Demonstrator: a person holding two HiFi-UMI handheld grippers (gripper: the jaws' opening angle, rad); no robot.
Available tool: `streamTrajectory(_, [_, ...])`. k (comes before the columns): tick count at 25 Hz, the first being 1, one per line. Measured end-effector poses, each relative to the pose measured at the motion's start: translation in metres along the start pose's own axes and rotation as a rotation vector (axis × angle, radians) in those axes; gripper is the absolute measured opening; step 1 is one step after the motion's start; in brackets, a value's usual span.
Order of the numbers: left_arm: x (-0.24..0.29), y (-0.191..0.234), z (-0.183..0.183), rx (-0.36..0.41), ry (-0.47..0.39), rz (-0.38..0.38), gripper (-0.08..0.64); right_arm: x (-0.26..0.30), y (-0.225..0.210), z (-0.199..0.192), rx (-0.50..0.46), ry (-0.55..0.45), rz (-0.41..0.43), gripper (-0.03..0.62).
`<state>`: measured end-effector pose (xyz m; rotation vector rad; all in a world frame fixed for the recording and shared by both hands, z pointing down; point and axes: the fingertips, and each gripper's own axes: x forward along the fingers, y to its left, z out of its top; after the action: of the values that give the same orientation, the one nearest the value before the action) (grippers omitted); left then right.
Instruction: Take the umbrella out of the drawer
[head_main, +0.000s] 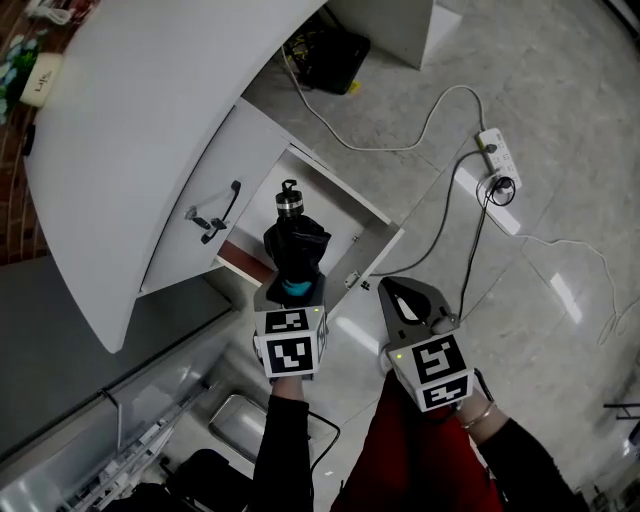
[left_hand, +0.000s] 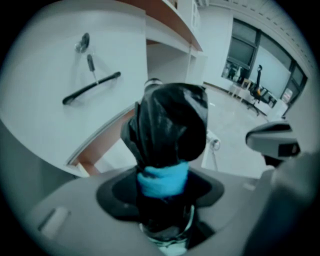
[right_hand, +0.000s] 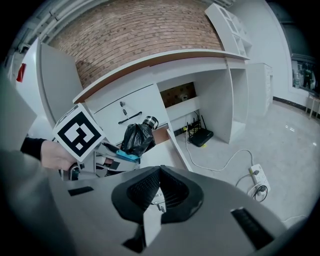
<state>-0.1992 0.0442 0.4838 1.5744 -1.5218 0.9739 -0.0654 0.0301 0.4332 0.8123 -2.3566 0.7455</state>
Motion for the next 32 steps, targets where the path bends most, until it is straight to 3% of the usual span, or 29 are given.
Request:
streamTrajectory(13, [-0.07,-0.012,-0.004,-0.084,-0.118,-0.007,0.256,-0.036,0.02,0.022,-0.009,-0.06,0.01,-0.002])
streamTrajectory(32, [-0.15,-0.018,-0.032,-0.18,-0.224,0.022,0.256,-0.065,0.063,0.005,-0.044,-0.05,0.079,-0.002])
